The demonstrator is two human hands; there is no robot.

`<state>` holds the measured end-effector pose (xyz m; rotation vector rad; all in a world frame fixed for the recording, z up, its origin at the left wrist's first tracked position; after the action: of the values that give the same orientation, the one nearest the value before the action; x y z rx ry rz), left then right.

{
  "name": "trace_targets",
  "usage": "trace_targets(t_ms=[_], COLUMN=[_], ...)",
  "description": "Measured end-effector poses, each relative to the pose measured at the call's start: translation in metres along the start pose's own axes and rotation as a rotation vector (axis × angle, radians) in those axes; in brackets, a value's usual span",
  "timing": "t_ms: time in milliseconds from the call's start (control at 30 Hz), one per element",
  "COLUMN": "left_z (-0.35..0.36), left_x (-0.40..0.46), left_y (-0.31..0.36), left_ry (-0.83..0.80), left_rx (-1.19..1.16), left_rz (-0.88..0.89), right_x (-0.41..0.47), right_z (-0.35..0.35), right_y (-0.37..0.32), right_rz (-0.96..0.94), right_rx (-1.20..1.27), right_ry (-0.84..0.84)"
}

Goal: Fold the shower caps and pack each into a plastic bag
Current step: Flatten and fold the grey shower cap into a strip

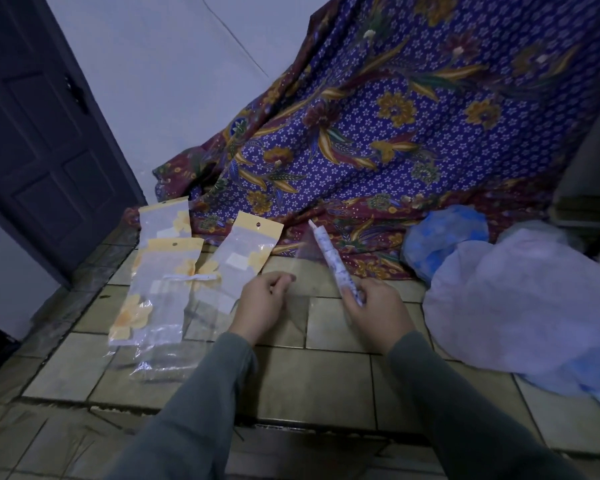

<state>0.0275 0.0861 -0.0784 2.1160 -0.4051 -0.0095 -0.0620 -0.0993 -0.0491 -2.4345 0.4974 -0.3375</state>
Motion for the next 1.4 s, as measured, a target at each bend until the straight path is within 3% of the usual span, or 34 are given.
trace_targets(t_ms=[200, 333, 400, 533, 600, 733, 833, 933, 1100, 1233, 1400], left_z=[0.043, 0.038, 0.028, 0.036, 0.042, 0.049, 0.050, 0.036, 0.022, 0.015, 0.014], left_x=[0.008, 0.019, 0.021, 0.003, -0.001, 0.004, 0.004, 0.007, 0.009, 0.011, 0.008], left_y=[-0.001, 0.004, 0.017, 0.070, 0.081, 0.076, 0.073, 0.063, 0.035, 0.032, 0.026], left_ry=[-0.225, -0.161, -0.066, -0.073, -0.102, -0.264, -0.301, -0.232, -0.234, -0.222, -0.334], left_rx=[0.008, 0.179, 0.298, 0.595, 0.699, 0.753, 0.718, 0.588, 0.348, 0.129, 0.101], left_rz=[0.019, 0.080, 0.219, 0.666, 0.705, 0.561, 0.491, 0.386, 0.139, 0.028, -0.109], right_x=[0.004, 0.010, 0.015, 0.021, 0.020, 0.019, 0.022, 0.021, 0.008, 0.011, 0.009], right_z=[0.005, 0.011, 0.013, 0.021, 0.019, 0.018, 0.014, 0.000, 0.015, 0.029, 0.043], right_y=[0.024, 0.036, 0.037, 0.012, -0.003, -0.009, 0.005, 0.025, 0.048, 0.045, 0.028], right_rz=[0.049, 0.062, 0.048, -0.176, -0.272, -0.367, -0.236, -0.115, -0.168, -0.221, -0.202], right_rx=[-0.137, -0.245, -0.315, -0.518, -0.518, -0.531, -0.349, -0.094, -0.221, -0.391, -0.415], right_ry=[-0.082, -0.193, -0.215, -0.246, -0.257, -0.278, -0.320, -0.318, -0.533, -0.469, -0.285])
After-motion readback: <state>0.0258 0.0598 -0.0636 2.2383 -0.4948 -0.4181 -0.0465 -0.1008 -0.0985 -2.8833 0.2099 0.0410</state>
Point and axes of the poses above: each hand's wrist, its own x-axis towards the middle knuckle, its own z-axis out of the palm, y = z × x, the point moved 8 cm from there along x, towards the middle knuckle, and after that the axes turned 9 degrees about z, right-handed, at the moved point
